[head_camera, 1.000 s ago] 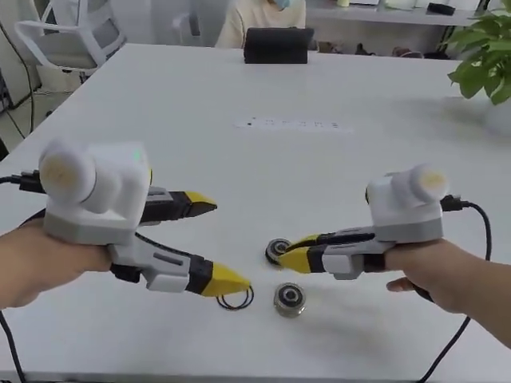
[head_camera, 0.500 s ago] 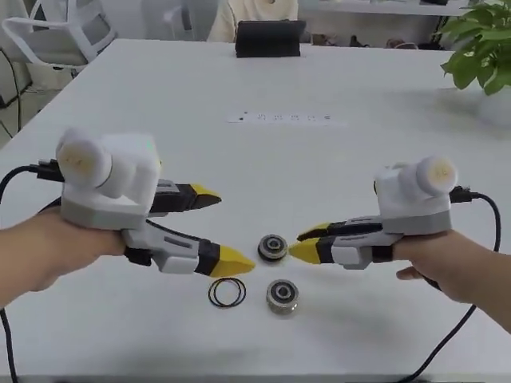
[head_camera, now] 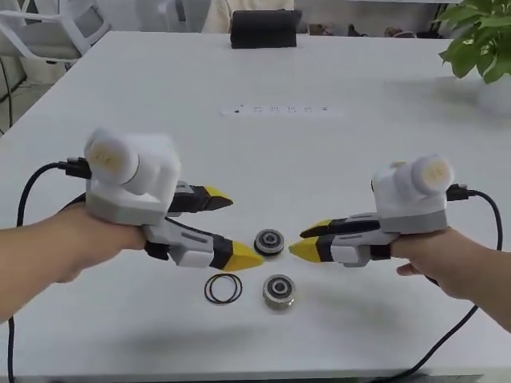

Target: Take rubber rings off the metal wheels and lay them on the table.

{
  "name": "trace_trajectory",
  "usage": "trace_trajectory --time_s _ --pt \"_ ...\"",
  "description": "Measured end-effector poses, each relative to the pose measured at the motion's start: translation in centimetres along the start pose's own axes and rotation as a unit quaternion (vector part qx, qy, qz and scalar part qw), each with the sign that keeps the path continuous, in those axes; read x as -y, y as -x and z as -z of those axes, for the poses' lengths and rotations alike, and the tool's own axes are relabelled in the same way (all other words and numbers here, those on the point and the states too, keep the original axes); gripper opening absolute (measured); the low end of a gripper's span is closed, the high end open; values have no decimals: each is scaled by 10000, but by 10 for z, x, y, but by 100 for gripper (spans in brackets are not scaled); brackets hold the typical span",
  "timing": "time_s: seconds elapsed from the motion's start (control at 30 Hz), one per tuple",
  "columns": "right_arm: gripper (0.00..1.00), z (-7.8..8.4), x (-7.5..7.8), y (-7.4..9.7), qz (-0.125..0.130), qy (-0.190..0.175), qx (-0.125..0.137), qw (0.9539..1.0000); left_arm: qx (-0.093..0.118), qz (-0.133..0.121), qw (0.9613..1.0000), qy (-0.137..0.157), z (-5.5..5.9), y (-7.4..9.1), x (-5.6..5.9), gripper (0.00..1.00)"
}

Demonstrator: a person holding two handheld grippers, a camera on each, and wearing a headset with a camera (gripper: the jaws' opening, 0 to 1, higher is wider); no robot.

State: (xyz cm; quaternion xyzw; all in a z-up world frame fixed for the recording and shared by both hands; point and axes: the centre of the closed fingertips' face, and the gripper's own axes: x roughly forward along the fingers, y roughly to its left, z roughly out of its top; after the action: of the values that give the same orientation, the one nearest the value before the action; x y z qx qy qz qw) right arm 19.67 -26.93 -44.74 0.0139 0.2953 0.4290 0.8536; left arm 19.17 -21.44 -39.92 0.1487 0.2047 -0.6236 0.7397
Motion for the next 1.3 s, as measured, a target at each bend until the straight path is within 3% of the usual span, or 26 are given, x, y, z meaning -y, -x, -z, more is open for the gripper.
trace_trajectory --time_s 0.5,0.93,1.3 --pt "23 6 4 -3 46 -9 -30 10000 -197 139 9997 7 9 -26 -4 47" --pt "23 9 2 -8 -22 9 -89 10000 -324 77 9993 191 18 -41 -15 32" --pt "23 11 4 -6 -18 7 -128 9999 -439 72 9987 239 24 -53 -17 26"
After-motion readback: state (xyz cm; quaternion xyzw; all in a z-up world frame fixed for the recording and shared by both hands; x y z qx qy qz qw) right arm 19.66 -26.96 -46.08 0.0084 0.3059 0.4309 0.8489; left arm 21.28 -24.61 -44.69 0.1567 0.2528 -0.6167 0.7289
